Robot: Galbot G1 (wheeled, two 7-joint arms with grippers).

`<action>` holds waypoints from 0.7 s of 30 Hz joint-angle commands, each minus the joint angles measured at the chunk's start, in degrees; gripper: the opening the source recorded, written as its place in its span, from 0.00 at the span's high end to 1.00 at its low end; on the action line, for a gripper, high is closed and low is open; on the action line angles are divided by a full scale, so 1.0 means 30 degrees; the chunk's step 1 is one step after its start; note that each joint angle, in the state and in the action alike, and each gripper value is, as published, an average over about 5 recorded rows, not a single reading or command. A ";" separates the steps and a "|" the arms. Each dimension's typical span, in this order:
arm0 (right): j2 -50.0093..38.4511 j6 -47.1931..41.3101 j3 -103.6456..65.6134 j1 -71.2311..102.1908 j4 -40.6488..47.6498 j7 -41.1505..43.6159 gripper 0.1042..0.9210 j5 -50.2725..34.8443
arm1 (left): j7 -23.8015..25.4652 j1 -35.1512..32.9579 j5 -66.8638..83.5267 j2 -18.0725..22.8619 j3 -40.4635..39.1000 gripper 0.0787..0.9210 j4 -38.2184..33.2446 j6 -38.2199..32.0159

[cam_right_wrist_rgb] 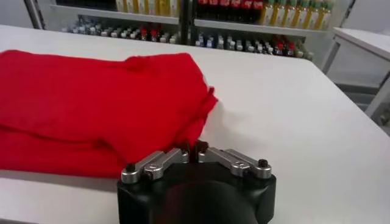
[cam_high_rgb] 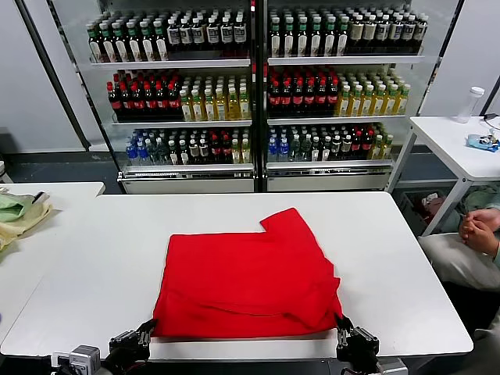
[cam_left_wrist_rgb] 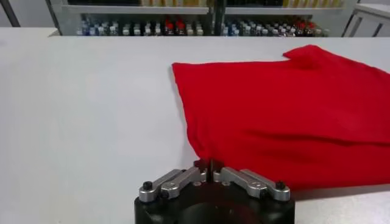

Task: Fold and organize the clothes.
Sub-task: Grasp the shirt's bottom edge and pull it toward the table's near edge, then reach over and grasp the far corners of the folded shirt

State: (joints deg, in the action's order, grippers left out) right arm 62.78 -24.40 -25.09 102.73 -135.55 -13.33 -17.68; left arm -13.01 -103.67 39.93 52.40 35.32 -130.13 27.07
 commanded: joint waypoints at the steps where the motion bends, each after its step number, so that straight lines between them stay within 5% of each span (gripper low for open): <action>1: -0.0136 -0.0355 -0.1157 -0.0494 -0.2046 0.0260 0.65 -0.0136 | -0.0039 0.1200 -0.0114 -0.0325 0.1298 0.76 -0.0898 -0.0041; 5: -0.0273 -0.1279 -0.1601 -0.3755 -0.1293 0.0545 0.51 -0.1142 | 0.0443 0.3868 0.0392 -0.0585 0.0726 0.60 0.0206 -0.0166; 15: 0.0670 -0.2891 0.2557 -1.6266 0.8609 0.0347 0.18 -0.2404 | 0.1911 1.2241 0.0863 -0.0071 -0.3197 0.25 0.6224 0.0721; 21: 0.2399 -0.2893 0.4459 -2.0462 1.3088 0.0195 0.12 -0.2028 | 0.3037 1.4711 0.0253 0.0049 -0.4612 0.12 0.9115 0.0937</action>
State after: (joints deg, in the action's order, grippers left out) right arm 65.45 -31.21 -19.42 65.73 -116.46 -12.68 -22.76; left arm -8.34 -78.88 41.73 52.27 29.57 -118.51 28.78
